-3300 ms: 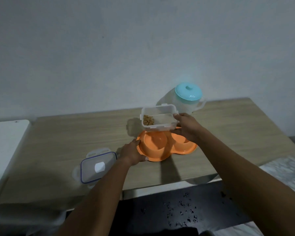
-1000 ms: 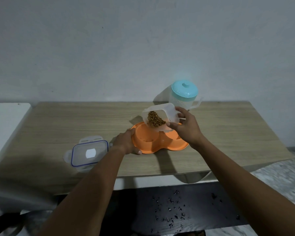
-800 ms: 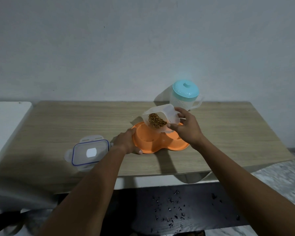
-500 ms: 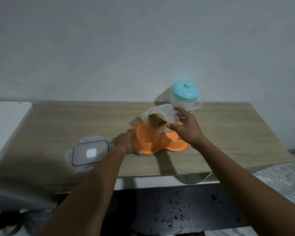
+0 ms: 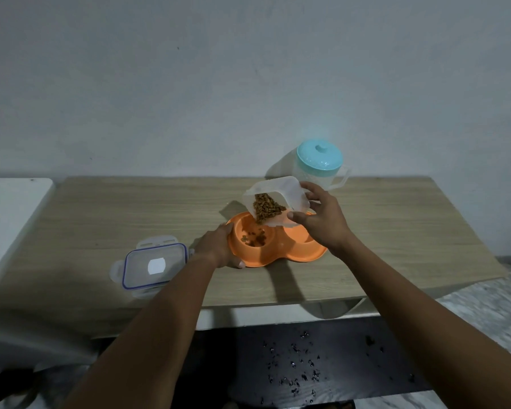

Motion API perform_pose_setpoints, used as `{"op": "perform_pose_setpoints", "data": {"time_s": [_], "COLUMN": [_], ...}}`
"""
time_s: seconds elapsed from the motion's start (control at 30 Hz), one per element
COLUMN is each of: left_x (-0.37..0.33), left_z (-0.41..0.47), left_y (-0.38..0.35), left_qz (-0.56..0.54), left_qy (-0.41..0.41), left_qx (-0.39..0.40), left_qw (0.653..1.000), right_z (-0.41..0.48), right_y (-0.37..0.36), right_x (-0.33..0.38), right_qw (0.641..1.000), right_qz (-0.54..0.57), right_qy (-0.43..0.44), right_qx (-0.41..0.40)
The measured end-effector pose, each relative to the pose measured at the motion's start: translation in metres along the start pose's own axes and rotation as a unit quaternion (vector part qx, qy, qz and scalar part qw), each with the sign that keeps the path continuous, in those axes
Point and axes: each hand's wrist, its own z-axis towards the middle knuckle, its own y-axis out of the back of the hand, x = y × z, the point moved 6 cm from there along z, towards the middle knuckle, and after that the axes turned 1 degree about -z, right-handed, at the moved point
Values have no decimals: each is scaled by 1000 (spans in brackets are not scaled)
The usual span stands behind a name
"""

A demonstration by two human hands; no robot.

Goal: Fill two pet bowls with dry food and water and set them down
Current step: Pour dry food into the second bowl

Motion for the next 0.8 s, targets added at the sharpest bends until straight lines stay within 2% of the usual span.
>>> {"op": "perform_pose_setpoints", "data": {"time_s": [0.8], "left_x": [-2], "left_z": [1], "left_y": [-1], "left_qz": [-16], "left_qy": [-2], "left_qx": [0], "left_qw": [1000], "right_z": [2], "right_y": [5], "right_x": [-7], "right_qw": [998], "right_qz": [66], "right_qy": [-21], "right_qx": [-4]}}
